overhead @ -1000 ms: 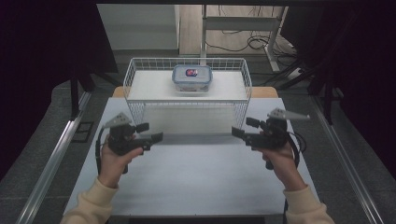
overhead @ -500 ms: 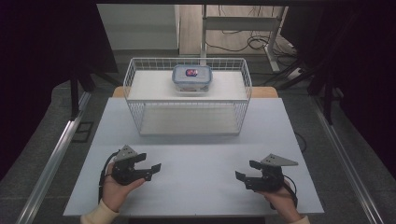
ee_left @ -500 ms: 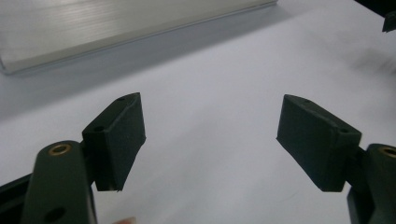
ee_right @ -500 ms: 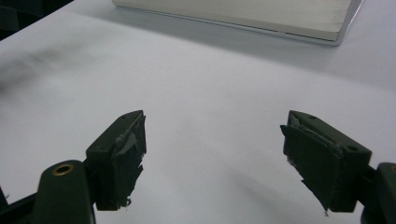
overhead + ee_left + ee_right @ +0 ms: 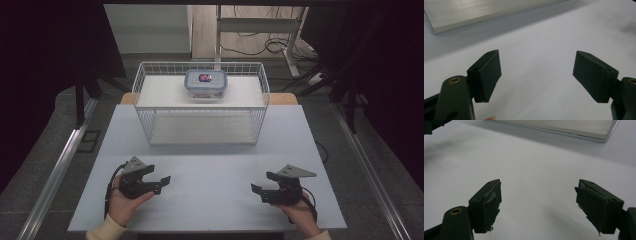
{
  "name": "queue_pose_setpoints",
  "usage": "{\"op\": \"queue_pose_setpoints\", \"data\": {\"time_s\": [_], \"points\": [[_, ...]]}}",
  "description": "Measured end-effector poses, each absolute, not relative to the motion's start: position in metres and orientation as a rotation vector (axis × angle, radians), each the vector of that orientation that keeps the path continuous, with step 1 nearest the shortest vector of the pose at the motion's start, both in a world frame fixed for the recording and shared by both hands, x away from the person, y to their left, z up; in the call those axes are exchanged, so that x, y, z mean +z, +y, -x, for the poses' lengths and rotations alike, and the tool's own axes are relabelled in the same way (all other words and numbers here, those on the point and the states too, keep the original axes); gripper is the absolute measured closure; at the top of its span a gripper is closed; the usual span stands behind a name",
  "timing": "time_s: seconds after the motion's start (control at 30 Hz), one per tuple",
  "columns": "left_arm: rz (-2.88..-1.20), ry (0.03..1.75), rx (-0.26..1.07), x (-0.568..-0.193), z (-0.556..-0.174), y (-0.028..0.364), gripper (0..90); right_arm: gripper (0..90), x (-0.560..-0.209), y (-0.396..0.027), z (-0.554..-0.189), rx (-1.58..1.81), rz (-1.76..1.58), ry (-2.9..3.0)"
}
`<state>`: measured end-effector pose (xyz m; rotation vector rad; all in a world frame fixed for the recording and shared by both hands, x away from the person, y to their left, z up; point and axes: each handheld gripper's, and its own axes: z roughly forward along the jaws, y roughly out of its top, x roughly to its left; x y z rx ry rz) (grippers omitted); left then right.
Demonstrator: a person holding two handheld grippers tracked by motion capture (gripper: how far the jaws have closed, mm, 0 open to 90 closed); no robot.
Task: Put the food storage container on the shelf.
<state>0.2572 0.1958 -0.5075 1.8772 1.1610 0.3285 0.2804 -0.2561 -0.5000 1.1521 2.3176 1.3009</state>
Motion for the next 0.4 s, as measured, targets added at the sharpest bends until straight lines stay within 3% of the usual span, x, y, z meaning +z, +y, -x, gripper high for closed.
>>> {"op": "queue_pose_setpoints", "data": {"time_s": [0.4], "points": [[-1.897,1.156,0.314,-0.5087,-0.2581,0.1946,21.4,20.1,-0.501,-0.2557,-0.2809,1.288,-1.156,2.323]]}}
